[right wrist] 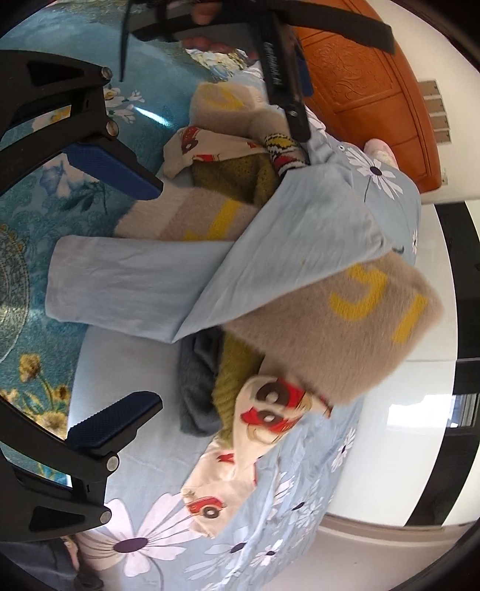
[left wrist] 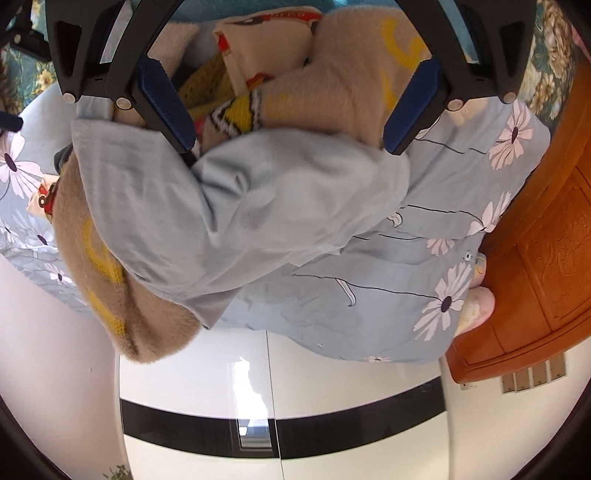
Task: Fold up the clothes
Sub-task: 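Grasp the light blue shirt with the left gripper and pull it off the heap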
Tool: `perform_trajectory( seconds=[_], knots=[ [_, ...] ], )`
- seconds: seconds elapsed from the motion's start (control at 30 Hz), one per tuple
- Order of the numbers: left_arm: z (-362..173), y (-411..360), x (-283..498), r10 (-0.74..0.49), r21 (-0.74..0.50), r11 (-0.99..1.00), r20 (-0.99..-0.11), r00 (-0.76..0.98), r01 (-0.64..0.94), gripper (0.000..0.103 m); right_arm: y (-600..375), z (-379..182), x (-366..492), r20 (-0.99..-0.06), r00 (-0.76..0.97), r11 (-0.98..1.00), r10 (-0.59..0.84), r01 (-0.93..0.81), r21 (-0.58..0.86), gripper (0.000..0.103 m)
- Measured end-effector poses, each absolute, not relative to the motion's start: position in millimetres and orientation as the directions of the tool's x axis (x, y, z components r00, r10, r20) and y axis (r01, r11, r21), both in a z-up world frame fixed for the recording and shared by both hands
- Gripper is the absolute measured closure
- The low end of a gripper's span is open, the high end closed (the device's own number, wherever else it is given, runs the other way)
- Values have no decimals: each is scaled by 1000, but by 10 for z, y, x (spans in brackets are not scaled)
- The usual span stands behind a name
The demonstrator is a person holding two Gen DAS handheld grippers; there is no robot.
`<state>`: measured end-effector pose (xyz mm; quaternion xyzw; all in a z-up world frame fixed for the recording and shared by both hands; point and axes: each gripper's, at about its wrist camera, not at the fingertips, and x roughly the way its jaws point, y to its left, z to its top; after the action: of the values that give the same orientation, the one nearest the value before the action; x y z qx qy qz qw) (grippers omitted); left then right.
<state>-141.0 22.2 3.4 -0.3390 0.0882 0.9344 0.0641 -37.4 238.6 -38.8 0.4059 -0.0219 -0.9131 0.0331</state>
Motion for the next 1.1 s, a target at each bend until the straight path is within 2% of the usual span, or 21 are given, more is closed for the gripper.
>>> perform_trajectory(
  seconds=[0.1, 0.2, 0.23, 0.27, 0.33, 0.47, 0.67, 0.8, 0.93, 1.1],
  knots=[
    [42, 356, -1523, 31, 175, -966, -657, -753, -192, 15, 2462, -410, -304, -748, -659, -996, -78, 25, 82, 0],
    [54, 402, -1576, 58, 162, -961, -672, -738, -223, 35, 2539, -407, -217, -754, -653, -996, -73, 12, 86, 0],
    [84, 405, -1596, 68, 150, -962, -675, -735, -227, 48, 2565, -405, -188, -756, -651, -996, -71, 8, 87, 0],
    [117, 406, -1617, 78, 137, -963, -677, -731, -230, 73, 2584, -396, -165, -756, -651, -996, -70, 3, 89, 0],
    [201, 408, -1657, 69, 134, -968, -672, -737, -213, 93, 2607, -356, -136, -754, -653, -995, -68, -7, 96, 0],
    [531, 361, -1736, 51, 130, -977, -626, -778, -168, 97, 2662, -234, -23, -748, -661, -996, -55, -20, 91, 0],
    [1510, 238, -1662, 42, 112, -988, -474, -880, -107, 98, 2766, 33, 197, -728, -685, -996, -27, -47, 81, 0],
    [2295, 175, -1360, 65, 116, -987, -332, -941, -109, 98, 2831, 250, 359, -705, -709, -994, -9, -69, 82, 0],
    [3021, 64, -857, 154, 60, -983, -223, -963, -171, 98, 2836, 488, 547, -677, -736, -993, 2, -80, 85, 0],
    [3562, 77, -97, 263, 82, -958, -138, -955, -275, 98, 2754, 760, 825, -641, -768, -992, -9, -73, 101, 0]
  ],
)
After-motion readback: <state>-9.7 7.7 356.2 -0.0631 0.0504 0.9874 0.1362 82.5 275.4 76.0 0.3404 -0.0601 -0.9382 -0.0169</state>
